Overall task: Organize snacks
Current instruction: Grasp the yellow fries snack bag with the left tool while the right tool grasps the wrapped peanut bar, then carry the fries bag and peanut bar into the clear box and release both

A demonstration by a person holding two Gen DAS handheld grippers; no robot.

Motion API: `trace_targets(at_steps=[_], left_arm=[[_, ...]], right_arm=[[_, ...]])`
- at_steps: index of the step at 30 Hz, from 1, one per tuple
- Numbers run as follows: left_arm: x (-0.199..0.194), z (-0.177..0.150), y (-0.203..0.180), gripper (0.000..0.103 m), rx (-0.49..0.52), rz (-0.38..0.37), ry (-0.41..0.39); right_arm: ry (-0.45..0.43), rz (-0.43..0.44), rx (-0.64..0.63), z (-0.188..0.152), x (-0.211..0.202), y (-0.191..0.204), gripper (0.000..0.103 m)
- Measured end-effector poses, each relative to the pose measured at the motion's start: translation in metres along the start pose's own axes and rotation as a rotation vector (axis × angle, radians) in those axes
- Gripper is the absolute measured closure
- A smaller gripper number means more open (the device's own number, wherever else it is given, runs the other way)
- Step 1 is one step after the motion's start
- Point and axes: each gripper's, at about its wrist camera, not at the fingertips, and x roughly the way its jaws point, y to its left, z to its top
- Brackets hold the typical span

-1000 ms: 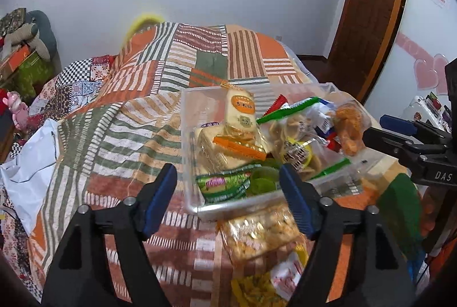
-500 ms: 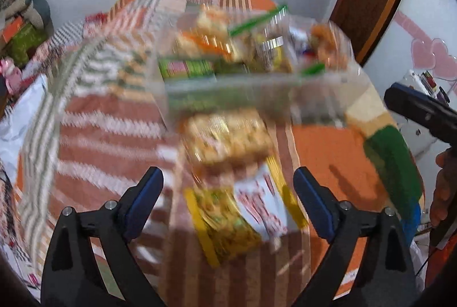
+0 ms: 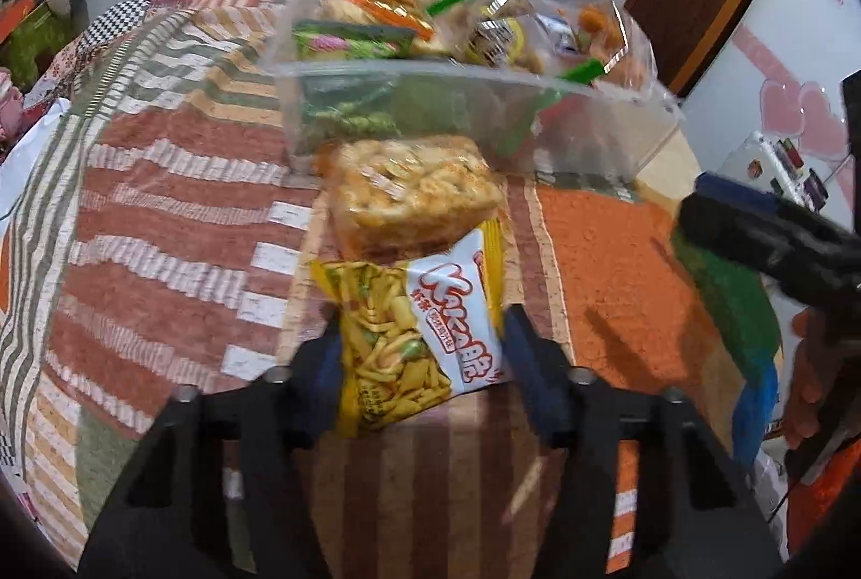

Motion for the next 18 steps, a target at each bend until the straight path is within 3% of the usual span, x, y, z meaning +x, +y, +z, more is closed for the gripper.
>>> trace_targets(at_steps=[3,4,12,18], left_arm=[[-0.015,0.001,0.009,0.079,-0.001,-0.003,-0.027],[-0.020,0.001,0.014,0.082,-0.001,-0.010,-0.034],[-0.043,-0.004,0.044,0.086,-0.020,0.009,-0.078],[-0.058,-0.009,0.078,0.087,-0.062,0.046,-0.113]], right_arm=[[0.016,0.022,-0.008,0.002,0.011,0.012,0.013],[0.022,0.033,-0.008,0.003,0.015,0.016,0.013],[0.078,0.069,-0.008,0.017,0.053,0.043,0.013],[0.116,0.042,-0.003,0.023,0.078,0.052,0.013]])
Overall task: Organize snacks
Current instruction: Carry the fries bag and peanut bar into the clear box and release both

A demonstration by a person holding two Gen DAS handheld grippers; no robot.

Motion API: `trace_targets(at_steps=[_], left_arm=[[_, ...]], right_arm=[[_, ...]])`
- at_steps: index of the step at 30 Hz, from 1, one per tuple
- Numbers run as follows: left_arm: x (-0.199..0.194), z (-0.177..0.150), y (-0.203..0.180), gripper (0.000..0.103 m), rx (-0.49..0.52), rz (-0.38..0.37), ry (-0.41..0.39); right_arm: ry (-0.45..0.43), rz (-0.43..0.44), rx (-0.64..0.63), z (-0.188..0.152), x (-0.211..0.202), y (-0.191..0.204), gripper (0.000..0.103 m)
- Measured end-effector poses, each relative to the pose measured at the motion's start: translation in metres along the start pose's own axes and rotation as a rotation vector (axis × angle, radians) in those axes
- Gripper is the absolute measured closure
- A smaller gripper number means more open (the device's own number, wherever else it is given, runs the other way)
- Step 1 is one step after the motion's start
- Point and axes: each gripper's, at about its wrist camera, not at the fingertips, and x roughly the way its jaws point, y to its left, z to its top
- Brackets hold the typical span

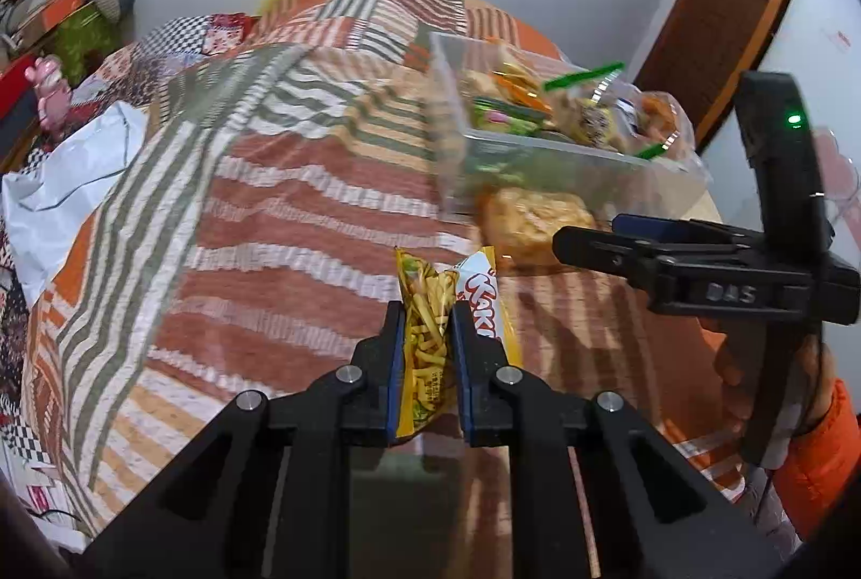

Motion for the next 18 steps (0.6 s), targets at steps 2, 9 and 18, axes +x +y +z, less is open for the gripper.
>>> trace_targets(at_steps=[2,9,18], left_arm=[[-0.001,0.000,0.008,0.087,-0.015,0.007,-0.004],[-0.005,-0.001,0.021,0.087,-0.047,0.015,-0.025],[-0.012,0.011,0.014,0.088,-0.037,-0.014,-0.058]], right_arm=[[0.013,0.001,0.019,0.002,0.007,0.001,0.013],[0.045,-0.028,0.034,0.004,0.025,0.008,0.013],[0.004,0.000,-0.014,-0.007,0.000,-0.001,0.026]])
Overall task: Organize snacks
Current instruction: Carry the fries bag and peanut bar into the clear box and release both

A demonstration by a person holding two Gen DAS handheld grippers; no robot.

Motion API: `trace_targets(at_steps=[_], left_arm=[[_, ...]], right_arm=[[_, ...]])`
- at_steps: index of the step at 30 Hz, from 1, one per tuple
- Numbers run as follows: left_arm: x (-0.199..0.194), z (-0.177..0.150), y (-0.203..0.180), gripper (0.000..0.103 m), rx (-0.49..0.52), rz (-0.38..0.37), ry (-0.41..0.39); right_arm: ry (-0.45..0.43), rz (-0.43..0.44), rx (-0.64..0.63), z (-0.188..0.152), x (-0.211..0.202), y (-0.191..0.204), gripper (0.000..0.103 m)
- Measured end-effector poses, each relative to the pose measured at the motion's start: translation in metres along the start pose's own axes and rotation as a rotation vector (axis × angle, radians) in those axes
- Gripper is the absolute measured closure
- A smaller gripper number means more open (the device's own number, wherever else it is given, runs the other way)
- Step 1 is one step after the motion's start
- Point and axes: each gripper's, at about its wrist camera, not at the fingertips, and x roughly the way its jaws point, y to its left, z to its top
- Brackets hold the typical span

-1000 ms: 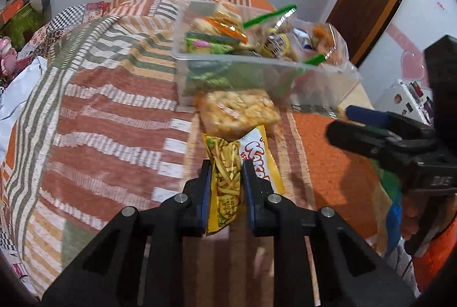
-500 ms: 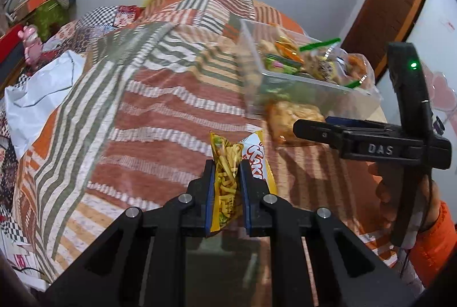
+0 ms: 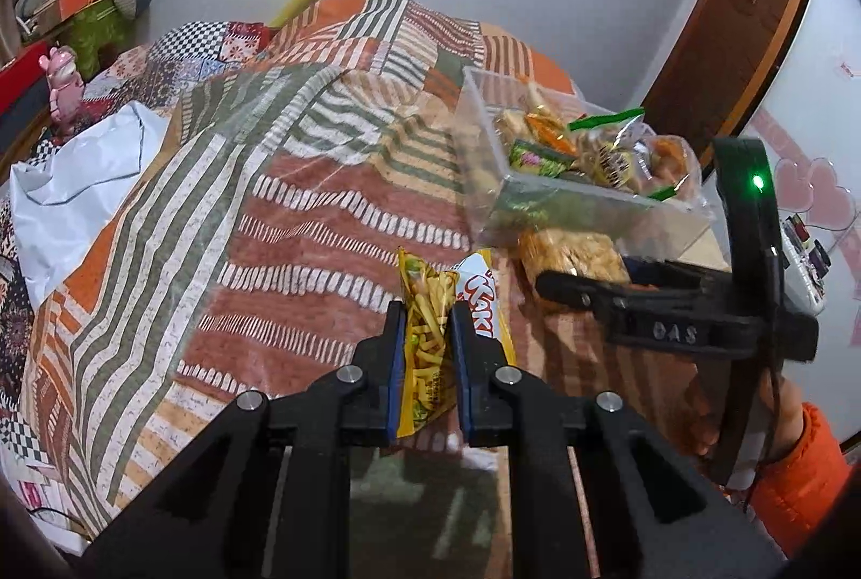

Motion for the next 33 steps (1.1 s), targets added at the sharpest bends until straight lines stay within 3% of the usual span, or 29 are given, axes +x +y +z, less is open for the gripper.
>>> trace_targets(at_steps=[8,17,24,33], left_arm=[[-0.011,0.023,-0.026,0.088,0.031,-0.024,-0.058],[-0.010,0.063,-0.059,0.088,0.062,-0.054,-0.124],[0.019,0.093,-0.081,0.088,0.087,-0.054,-0.137],[0.080,0.103,-0.094,0.088,0.105,-0.011,-0.068]], right_arm=[[-0.097,-0.035,-0.044,-0.006,-0.055,-0.012,0.026],[-0.244,-0.073,-0.013,0.016,-0.105,-0.041,0.026],[-0.309,-0.111,0.012,0.044,-0.108,-0.056,0.026],[-0.280,-0.112,0.000,0.057,-0.074,-0.064,0.026]])
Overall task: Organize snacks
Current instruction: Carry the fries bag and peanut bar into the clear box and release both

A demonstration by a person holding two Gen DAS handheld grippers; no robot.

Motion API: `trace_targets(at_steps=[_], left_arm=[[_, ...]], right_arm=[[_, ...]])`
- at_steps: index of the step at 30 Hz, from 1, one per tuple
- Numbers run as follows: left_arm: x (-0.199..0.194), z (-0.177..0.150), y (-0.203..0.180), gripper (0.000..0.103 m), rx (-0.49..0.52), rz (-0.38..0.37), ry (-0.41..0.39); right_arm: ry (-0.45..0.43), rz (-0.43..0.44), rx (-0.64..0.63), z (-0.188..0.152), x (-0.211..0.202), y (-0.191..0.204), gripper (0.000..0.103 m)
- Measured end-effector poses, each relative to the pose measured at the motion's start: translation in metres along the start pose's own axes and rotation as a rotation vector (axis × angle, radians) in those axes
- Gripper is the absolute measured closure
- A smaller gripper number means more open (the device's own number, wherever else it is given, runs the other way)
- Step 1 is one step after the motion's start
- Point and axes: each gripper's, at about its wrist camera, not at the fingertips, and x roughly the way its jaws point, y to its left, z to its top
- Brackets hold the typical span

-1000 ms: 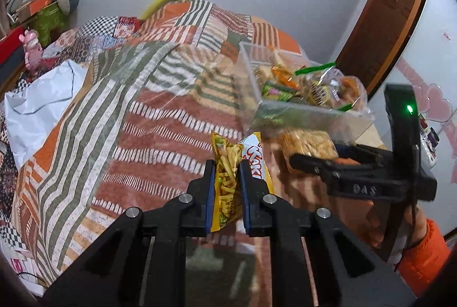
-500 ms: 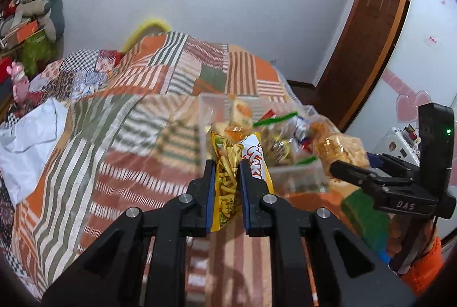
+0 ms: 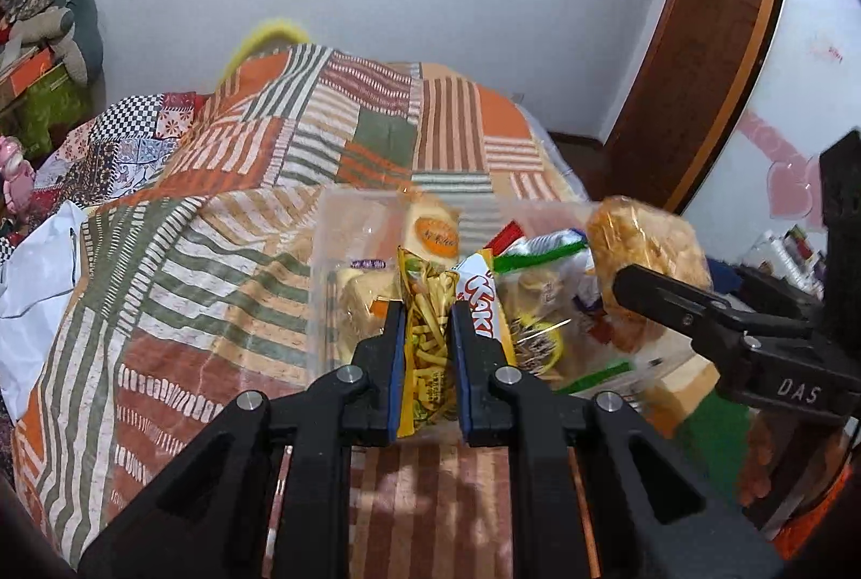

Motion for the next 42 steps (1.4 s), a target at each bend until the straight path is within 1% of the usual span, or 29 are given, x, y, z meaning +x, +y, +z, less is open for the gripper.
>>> trace_targets(at_steps=[2,4,9,11,12,14,18,20,22,28,32,38,42], left_arm=[[0.008,-0.003,-0.001,0.087,0.007,0.008,0.008],[0.013,-0.005,0.000,0.087,0.007,0.010,0.014],[0.019,-0.004,0.007,0.086,-0.018,0.006,0.023],[0.018,-0.004,0.008,0.080,-0.022,0.003,0.030],[0.019,-0.005,0.008,0.079,-0.020,0.000,0.036],[0.018,-0.007,0.008,0.072,-0.014,0.009,0.038],[0.014,-0.011,0.007,0.069,-0.004,0.014,0.044],[0.011,-0.012,0.006,0.060,0.002,0.024,0.039],[0.008,-0.013,0.005,0.056,0.004,0.032,0.031],[0.001,-0.016,0.004,0.055,0.010,0.031,0.032],[-0.005,-0.017,0.004,0.050,0.003,0.021,0.026],[-0.013,-0.017,0.001,0.050,0.000,0.011,0.011],[-0.028,-0.015,-0.005,0.050,0.011,0.010,-0.023]], right_arm=[[-0.002,-0.020,-0.039,-0.001,0.004,0.003,0.026],[0.001,-0.020,-0.056,-0.002,0.006,0.005,0.026],[0.014,-0.053,-0.111,-0.003,0.007,0.011,0.023],[0.023,-0.055,-0.112,-0.003,0.006,0.009,0.021],[0.026,-0.050,-0.112,-0.004,0.003,0.009,0.020],[0.028,-0.043,-0.116,-0.006,0.001,0.007,0.020],[0.033,-0.046,-0.120,-0.012,-0.002,0.003,0.020],[0.033,-0.054,-0.121,-0.014,-0.004,0.003,0.020],[0.031,-0.051,-0.120,-0.016,-0.005,0.002,0.020],[0.024,-0.024,-0.079,-0.022,-0.008,-0.007,0.021],[0.036,0.001,-0.045,-0.022,-0.012,-0.010,0.020],[0.040,-0.009,-0.037,-0.021,-0.018,-0.011,0.019],[0.003,-0.007,-0.017,-0.017,-0.033,-0.015,0.019]])
